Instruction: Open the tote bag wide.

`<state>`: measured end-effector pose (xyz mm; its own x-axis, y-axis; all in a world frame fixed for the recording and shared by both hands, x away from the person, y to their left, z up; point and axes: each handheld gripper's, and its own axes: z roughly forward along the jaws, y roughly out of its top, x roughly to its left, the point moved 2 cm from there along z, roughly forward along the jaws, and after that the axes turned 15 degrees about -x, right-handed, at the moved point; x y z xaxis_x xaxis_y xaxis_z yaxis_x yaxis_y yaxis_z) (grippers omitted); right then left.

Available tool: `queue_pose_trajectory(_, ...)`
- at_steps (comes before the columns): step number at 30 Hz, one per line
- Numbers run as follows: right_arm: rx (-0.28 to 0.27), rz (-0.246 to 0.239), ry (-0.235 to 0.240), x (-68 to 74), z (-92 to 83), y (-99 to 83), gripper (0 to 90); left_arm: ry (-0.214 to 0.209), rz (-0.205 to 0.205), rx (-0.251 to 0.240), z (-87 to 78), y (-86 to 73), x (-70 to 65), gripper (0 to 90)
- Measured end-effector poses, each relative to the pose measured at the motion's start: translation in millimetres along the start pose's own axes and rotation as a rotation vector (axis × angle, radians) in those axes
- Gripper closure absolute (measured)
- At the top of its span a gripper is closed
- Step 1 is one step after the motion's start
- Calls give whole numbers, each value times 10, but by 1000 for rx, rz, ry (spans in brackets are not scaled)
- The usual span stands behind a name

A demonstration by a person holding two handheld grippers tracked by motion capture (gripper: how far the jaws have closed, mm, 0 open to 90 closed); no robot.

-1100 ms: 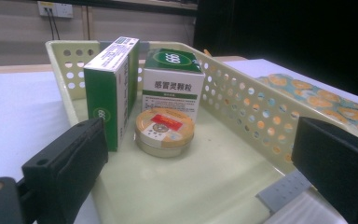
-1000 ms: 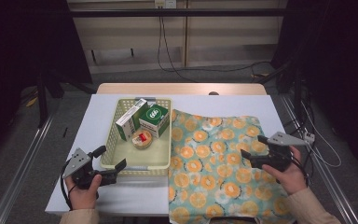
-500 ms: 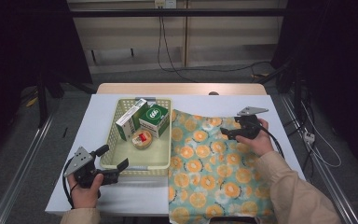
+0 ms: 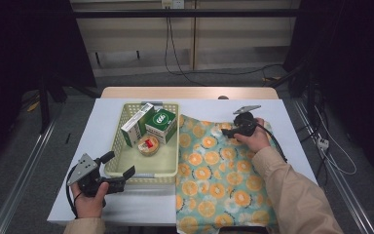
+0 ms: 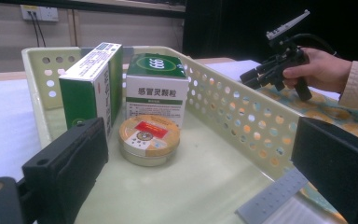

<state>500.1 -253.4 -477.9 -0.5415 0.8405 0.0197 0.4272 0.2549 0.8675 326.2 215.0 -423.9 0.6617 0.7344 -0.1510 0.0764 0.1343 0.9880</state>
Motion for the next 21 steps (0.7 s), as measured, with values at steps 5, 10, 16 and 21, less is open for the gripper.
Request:
queue_pose_trajectory(5, 4, -12, 45, 8, -28, 23, 835, 9, -8, 0, -13, -3, 3, 35)
queue_pose_trajectory(10, 0, -16, 39, 27, -29, 16, 900, 13, -3, -1, -29, -1, 7, 36)
queue_pose_trajectory(16, 2, -35, 29, 44, -49, 32, 900, 15, -1, 1, -38, 2, 21, 37)
queue_pose_trajectory(21, -19, -31, 14, -29, -122, 95, 900, 11, 1, 7, -24, -1, 15, 36)
